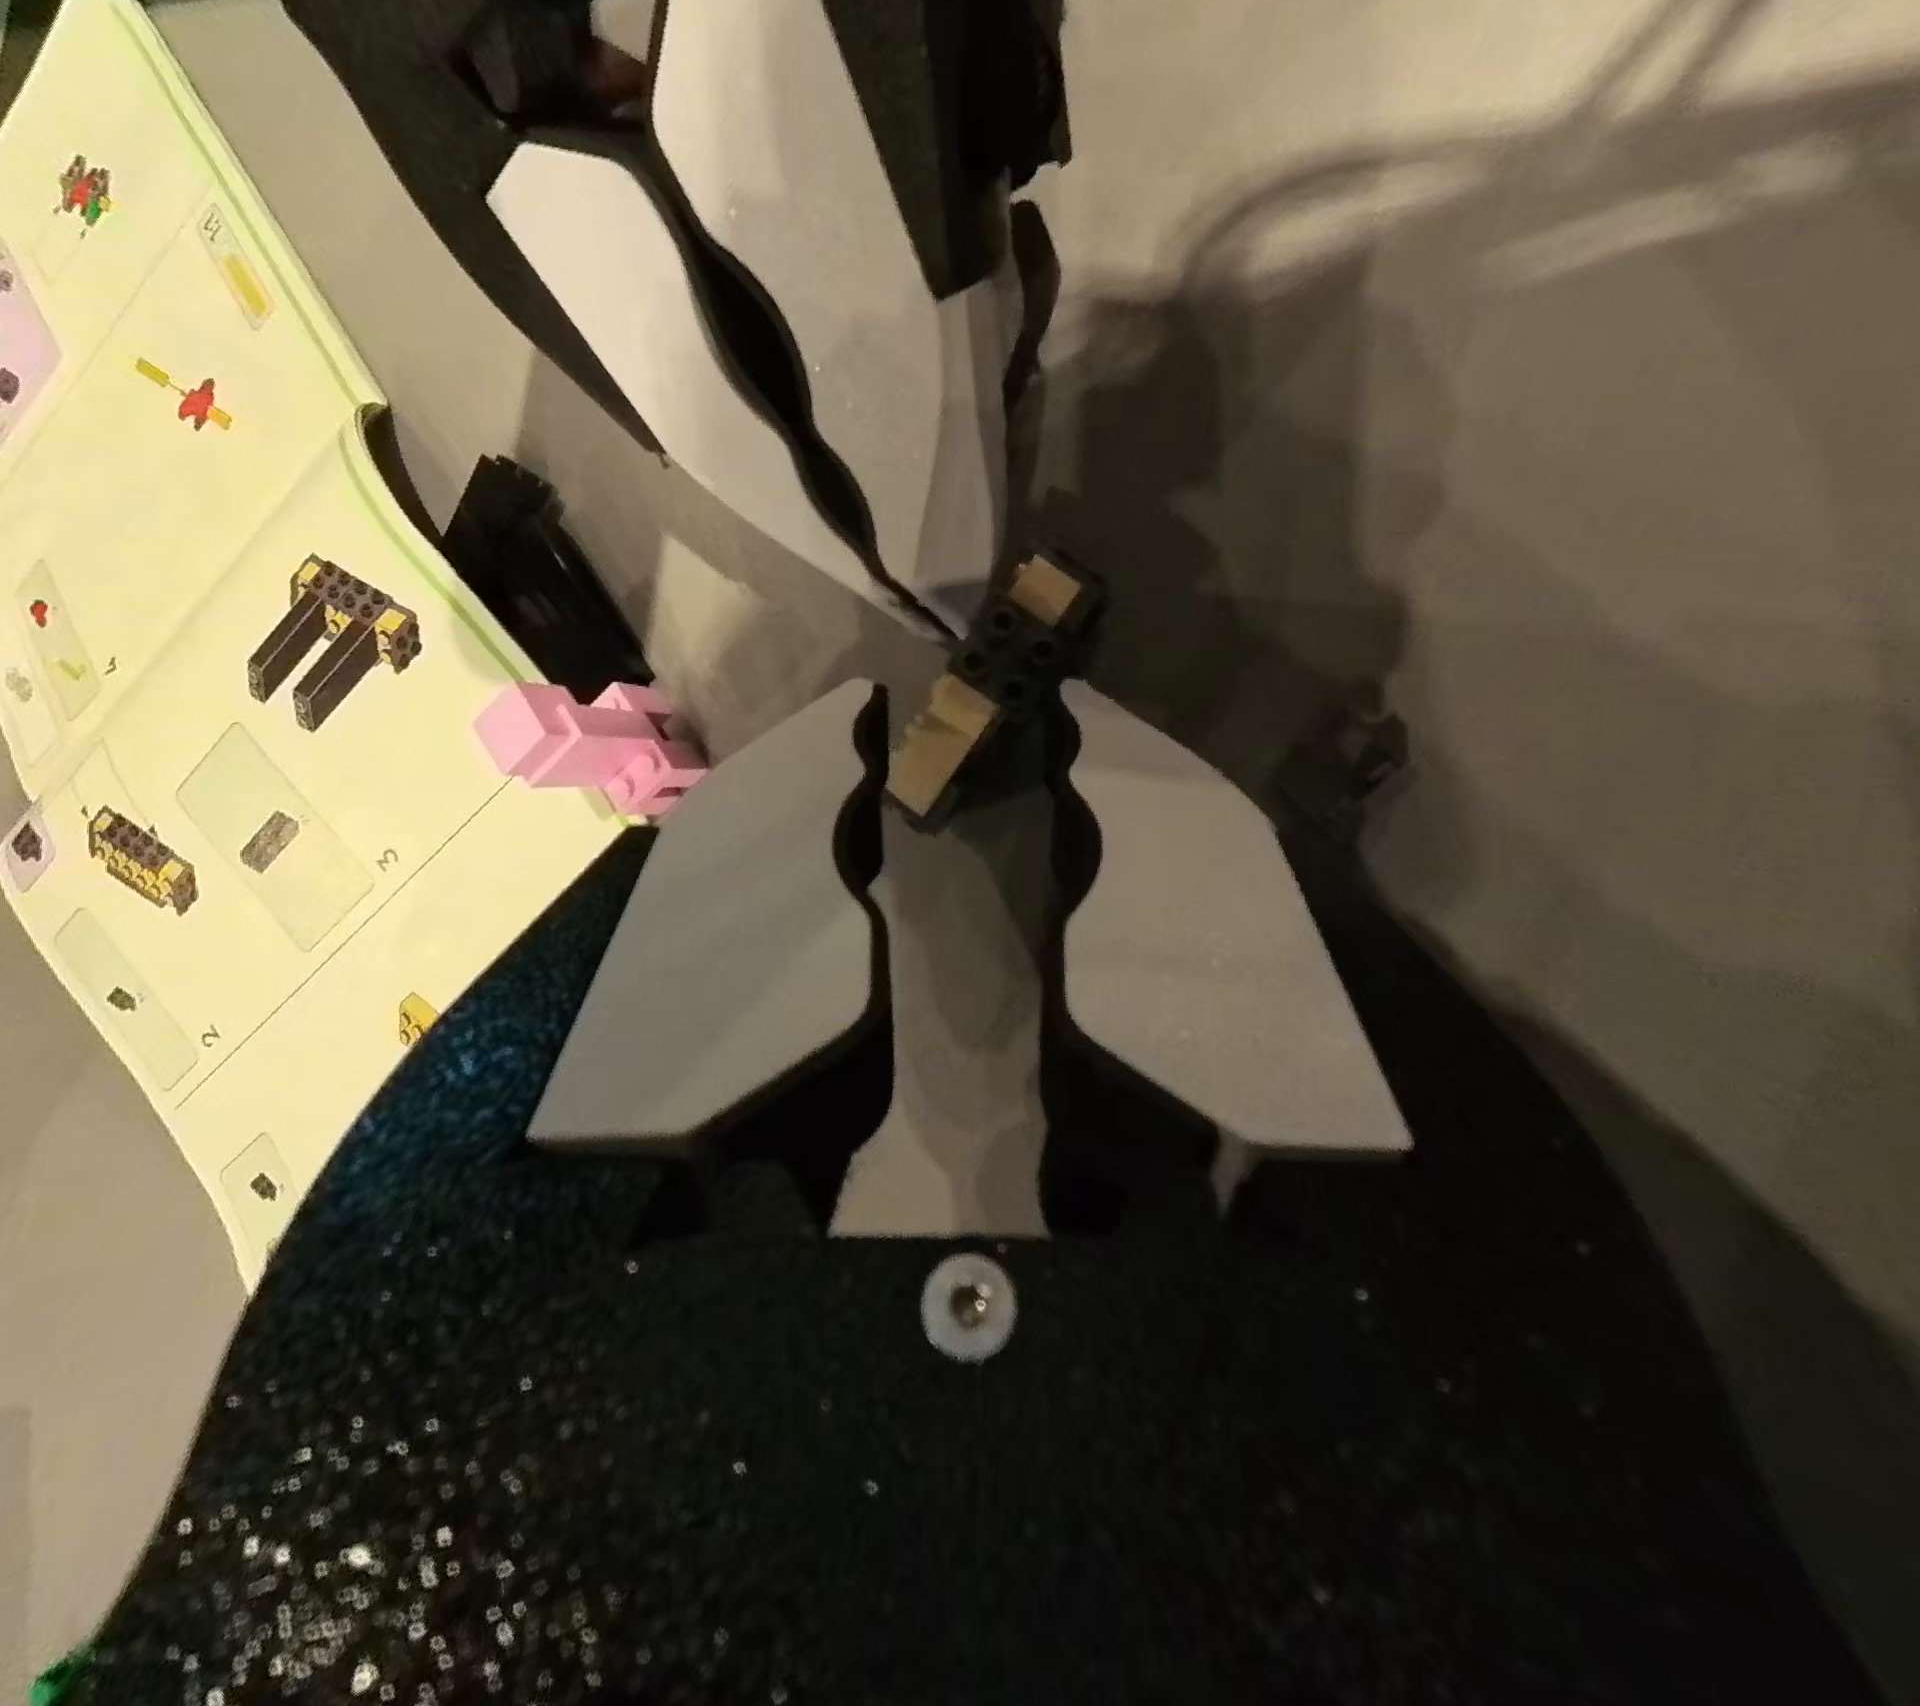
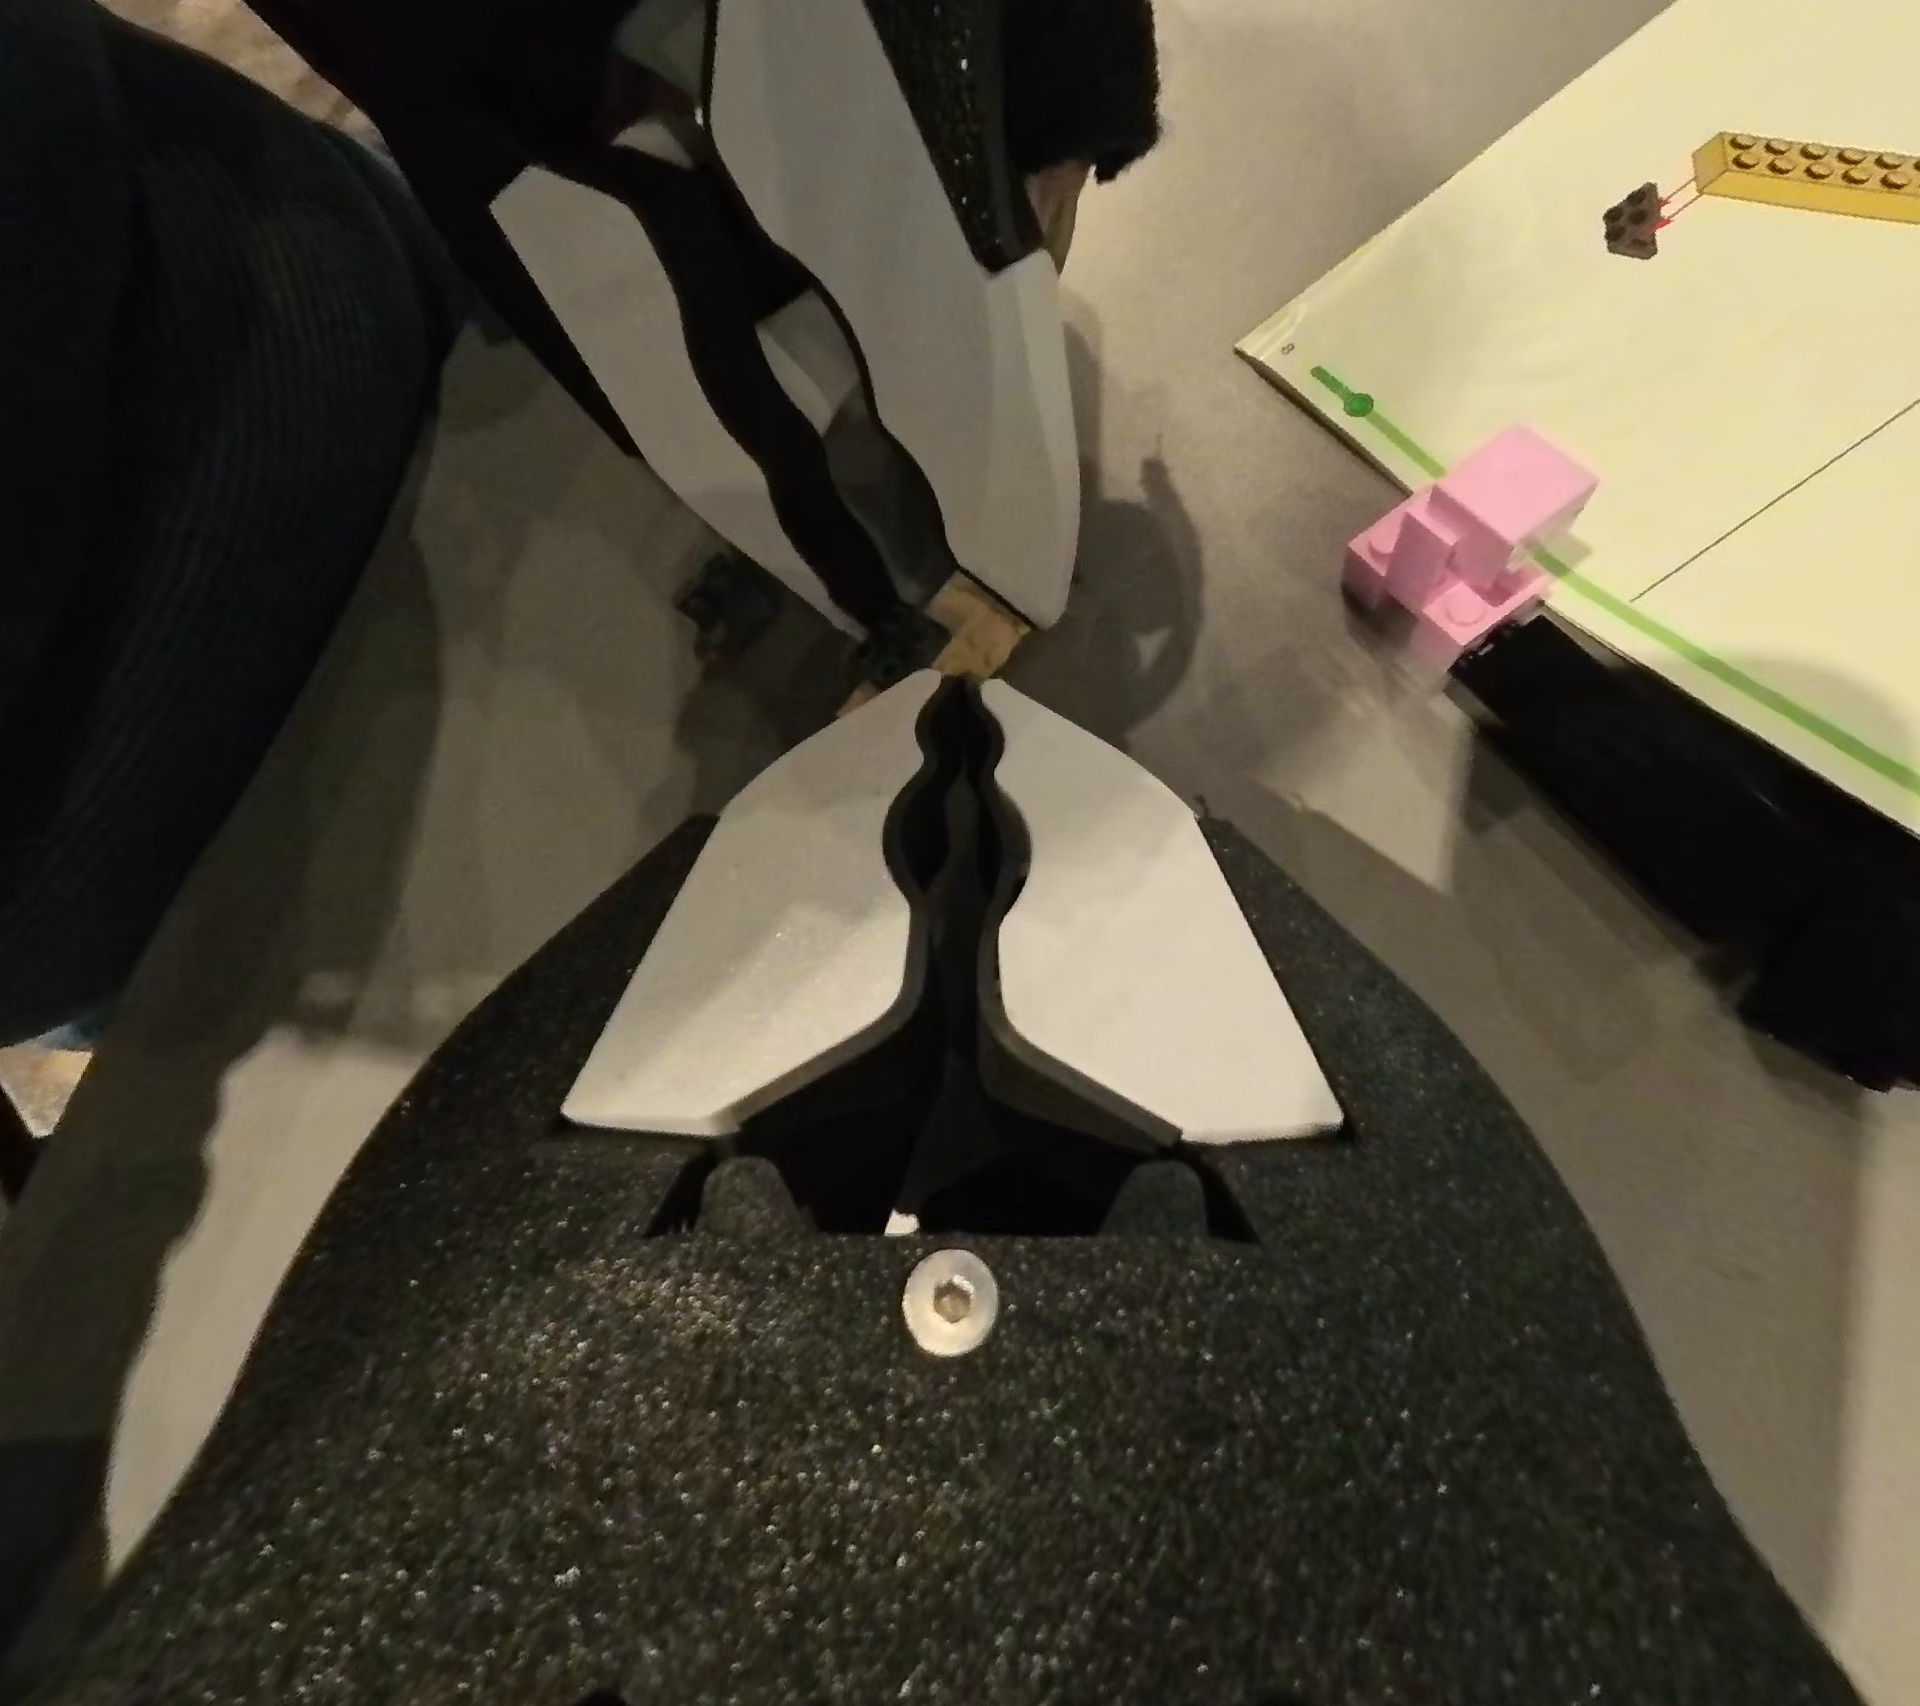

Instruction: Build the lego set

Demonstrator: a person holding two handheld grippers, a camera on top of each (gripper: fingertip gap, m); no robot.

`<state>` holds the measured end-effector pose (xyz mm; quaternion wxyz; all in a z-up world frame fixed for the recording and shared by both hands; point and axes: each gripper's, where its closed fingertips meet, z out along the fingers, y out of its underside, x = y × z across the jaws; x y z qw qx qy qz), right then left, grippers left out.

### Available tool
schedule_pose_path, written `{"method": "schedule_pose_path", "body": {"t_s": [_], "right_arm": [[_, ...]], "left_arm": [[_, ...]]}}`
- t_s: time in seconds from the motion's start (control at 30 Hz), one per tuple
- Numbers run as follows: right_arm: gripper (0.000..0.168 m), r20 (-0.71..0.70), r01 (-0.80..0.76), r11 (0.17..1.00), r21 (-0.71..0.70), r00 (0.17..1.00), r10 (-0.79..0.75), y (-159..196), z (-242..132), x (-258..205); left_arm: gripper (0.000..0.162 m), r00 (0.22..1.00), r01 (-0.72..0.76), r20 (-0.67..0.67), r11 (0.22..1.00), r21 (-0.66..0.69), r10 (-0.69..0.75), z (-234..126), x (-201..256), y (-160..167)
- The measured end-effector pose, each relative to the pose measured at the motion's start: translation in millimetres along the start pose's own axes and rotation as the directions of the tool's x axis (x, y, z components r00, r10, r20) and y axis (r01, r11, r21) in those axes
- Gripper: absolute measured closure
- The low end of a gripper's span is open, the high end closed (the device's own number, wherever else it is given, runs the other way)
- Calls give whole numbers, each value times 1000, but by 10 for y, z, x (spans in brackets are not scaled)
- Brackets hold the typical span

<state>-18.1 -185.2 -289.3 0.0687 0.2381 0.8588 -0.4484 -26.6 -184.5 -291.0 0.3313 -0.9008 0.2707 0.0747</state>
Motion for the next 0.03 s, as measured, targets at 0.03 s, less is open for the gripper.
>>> {"method": "schedule_pose_path", "body": {"t_s": [0.03], "right_arm": [[168,0,-3,1000,0,1000,3,0,-1,-1]], "left_arm": [[134,1000,0,-1,1000,1,0,2,2,-2]]}}
